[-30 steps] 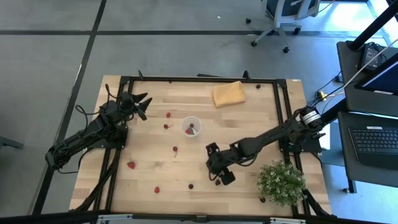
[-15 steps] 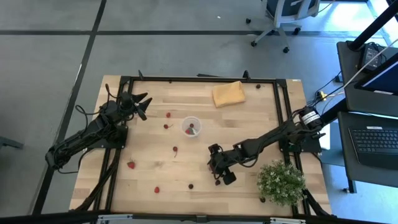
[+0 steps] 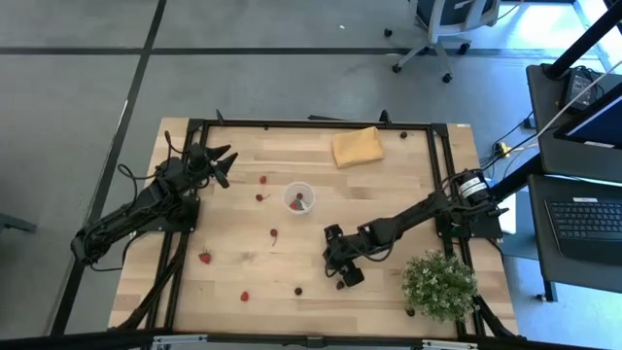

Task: Pick and placing Produce into tupperware
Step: Put the right red strawberry into the transparent container

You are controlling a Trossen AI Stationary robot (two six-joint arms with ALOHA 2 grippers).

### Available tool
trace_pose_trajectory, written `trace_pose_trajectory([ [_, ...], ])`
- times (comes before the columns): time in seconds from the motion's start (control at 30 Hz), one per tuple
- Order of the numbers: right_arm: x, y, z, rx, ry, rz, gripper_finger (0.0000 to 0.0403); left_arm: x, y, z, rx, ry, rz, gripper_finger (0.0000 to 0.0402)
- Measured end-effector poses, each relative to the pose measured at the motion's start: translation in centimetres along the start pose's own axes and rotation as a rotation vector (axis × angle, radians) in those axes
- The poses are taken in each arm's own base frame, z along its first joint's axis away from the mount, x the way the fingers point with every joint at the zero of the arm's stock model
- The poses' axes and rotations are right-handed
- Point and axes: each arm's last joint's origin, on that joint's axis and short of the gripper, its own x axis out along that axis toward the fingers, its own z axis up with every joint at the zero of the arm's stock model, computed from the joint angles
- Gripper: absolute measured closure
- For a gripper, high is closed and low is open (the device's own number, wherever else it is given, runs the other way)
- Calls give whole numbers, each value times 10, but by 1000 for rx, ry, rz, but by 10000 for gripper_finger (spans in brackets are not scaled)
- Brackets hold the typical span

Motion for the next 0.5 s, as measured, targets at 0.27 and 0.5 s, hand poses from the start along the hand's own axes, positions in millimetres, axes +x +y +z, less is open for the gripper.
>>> trace_pose_trajectory([
  [0.27, 0, 0, -1, 23, 11, 6, 251, 0, 0, 0, 0, 0, 0, 208],
  [0.5, 0, 0, -2, 74, 20, 1, 270, 0, 0, 0, 0, 0, 0, 208],
])
